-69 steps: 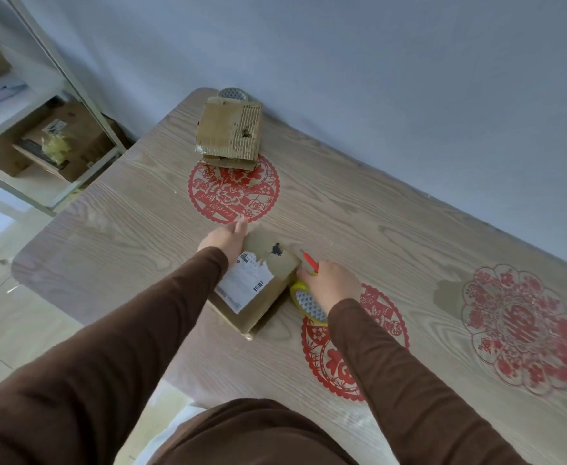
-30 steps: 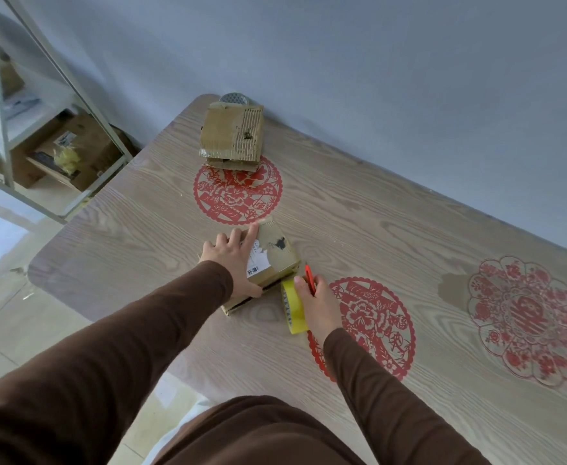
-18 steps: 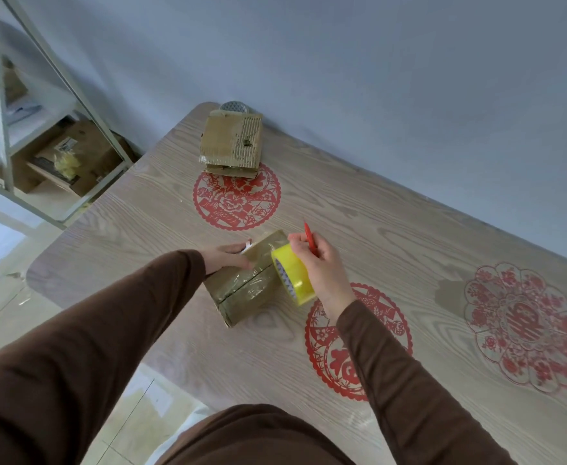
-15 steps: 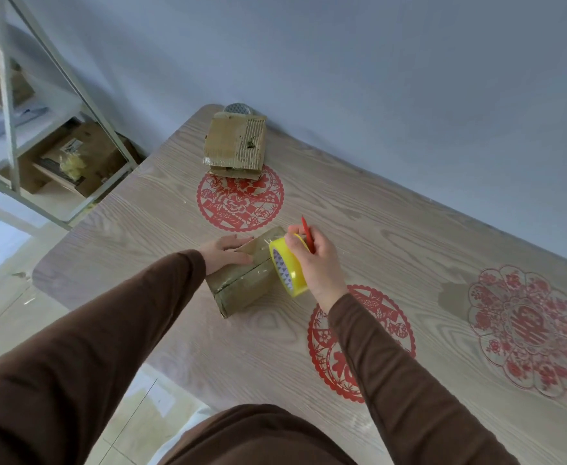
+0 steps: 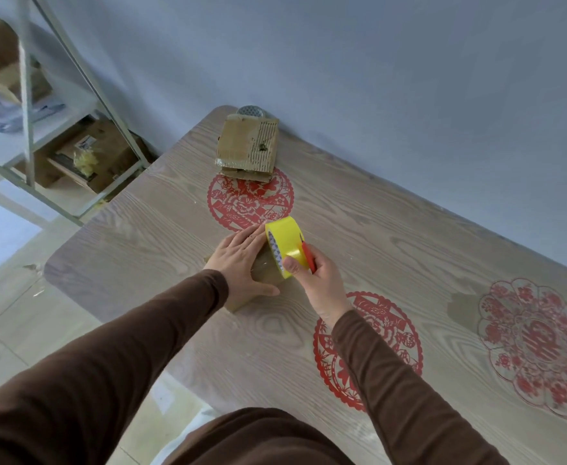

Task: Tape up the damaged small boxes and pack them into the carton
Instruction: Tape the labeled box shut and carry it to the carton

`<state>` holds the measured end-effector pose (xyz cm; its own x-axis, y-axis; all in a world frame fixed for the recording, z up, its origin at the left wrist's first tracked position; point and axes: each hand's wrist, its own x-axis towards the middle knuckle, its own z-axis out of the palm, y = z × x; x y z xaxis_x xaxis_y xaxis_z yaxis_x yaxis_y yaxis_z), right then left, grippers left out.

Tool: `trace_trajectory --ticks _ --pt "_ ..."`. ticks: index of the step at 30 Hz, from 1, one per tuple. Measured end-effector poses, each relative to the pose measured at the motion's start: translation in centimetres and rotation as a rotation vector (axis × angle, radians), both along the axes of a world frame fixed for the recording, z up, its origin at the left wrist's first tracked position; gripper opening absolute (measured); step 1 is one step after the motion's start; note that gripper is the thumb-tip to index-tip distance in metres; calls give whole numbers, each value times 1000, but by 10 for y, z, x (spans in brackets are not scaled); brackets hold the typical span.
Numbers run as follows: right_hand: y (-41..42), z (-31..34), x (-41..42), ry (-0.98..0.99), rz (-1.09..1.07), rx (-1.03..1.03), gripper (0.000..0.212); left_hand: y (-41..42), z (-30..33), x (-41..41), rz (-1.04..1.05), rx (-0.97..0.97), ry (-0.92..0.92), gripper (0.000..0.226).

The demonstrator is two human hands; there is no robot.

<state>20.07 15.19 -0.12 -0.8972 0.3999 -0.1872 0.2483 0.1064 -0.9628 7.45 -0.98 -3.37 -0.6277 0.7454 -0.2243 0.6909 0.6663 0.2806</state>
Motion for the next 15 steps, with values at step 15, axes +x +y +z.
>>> trace_trajectory --ticks 15 --pt "11 -20 61 -466 74 301 49 3 -4 5 -104 -85 138 78"
